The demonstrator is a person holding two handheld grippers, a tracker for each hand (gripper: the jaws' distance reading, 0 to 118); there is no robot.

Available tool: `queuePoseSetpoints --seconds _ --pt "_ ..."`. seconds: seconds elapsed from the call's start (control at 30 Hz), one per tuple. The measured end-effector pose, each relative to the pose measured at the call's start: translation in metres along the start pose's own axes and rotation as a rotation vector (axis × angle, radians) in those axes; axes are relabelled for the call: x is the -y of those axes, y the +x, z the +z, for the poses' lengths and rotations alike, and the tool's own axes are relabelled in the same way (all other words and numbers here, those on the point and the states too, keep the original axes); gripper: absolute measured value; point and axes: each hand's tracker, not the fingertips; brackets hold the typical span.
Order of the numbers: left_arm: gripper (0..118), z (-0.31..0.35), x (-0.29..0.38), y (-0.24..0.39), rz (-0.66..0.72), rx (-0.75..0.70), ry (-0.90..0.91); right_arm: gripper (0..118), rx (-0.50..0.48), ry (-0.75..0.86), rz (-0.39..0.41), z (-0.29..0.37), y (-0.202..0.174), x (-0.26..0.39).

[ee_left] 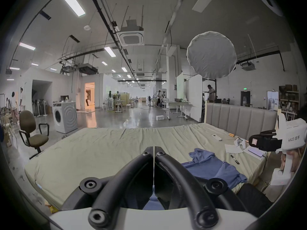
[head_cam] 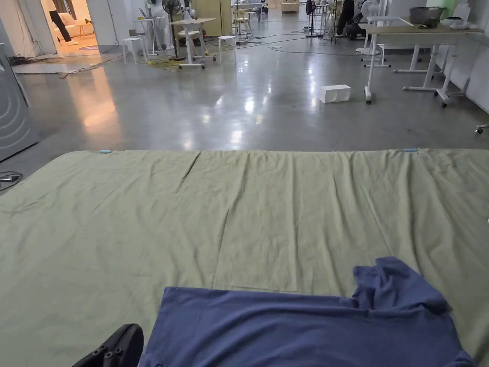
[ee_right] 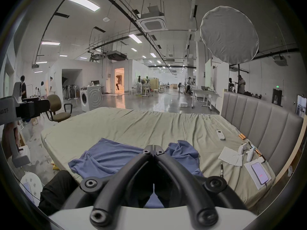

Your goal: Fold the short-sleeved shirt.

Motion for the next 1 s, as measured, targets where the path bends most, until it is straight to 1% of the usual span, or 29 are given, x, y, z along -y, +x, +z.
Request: queuePoseSetpoints --seconds 0.17,0.2,0.27,0.3,0.33,0.37,0.4,0.47,0.5,0.57,0.6,0.63,0.7,0.73,0.8,0.83,0.93,0.97,1.0 --pt "1 -0.018 0.007 -0.008 -0.037 -0.024 -0.084 0 -0.012 -0.018 -0.041 -0.009 0.008 0.006" --pt "1 -0.022 0.011 -0.012 -0.048 -0.039 -0.104 0 -0.025 -0.034 -0.069 -0.010 0.012 0.009" --pt "1 -0.036 0.019 -0.025 -0.004 -0.060 -0.170 0 -0.100 -0.080 -0.166 -0.013 0.022 0.017" --pt "1 -0.045 0.023 -0.032 0.024 -0.048 -0.218 0 -0.115 -0.097 -0.200 -0.013 0.025 0.022" --pt "2 -0.056 0.028 -0.039 0.056 -0.044 -0.257 0 -0.107 -0.094 -0.209 -0.014 0.028 0.026" --pt "6 -0.070 0.033 -0.047 0.074 -0.051 -0.285 0 -0.105 -0.121 -0.229 -0.017 0.031 0.030" --pt "14 -0.084 0.038 -0.053 0.085 -0.040 -0.314 0 -0.098 -0.127 -0.230 -0.019 0.033 0.031" --pt "43 -0.118 0.051 -0.068 0.131 0.016 -0.360 0 -0.076 -0.151 -0.248 -0.026 0.040 0.038" --pt "48 -0.137 0.057 -0.072 0.148 0.030 -0.366 0 -0.073 -0.164 -0.263 -0.030 0.044 0.040" --pt "58 -0.186 0.071 -0.081 0.140 0.044 -0.418 0 -0.077 -0.178 -0.298 -0.038 0.051 0.042" --pt "70 -0.212 0.078 -0.087 0.151 0.046 -0.441 0 -0.079 -0.186 -0.310 -0.042 0.056 0.043" --pt "75 -0.235 0.085 -0.092 0.159 0.050 -0.471 0 -0.075 -0.192 -0.311 -0.046 0.060 0.043" --pt "75 -0.280 0.103 -0.103 0.229 0.013 -0.535 0 -0.056 -0.207 -0.299 -0.051 0.067 0.043" --pt "75 -0.306 0.116 -0.110 0.232 -0.005 -0.558 0 -0.042 -0.218 -0.290 -0.054 0.070 0.044" --pt "75 -0.344 0.137 -0.114 0.146 -0.066 -0.667 0 -0.020 -0.231 -0.285 -0.056 0.075 0.047" --pt "75 -0.360 0.146 -0.115 0.121 -0.071 -0.710 0 -0.009 -0.240 -0.294 -0.057 0.079 0.049" --pt "74 -0.392 0.169 -0.118 0.132 -0.100 -0.785 0 0.017 -0.269 -0.318 -0.060 0.087 0.058" --pt "71 -0.397 0.178 -0.118 0.137 -0.099 -0.799 0 0.027 -0.286 -0.317 -0.061 0.090 0.061" --pt "62 -0.401 0.184 -0.116 0.125 -0.098 -0.823 0 0.038 -0.299 -0.309 -0.062 0.091 0.063"
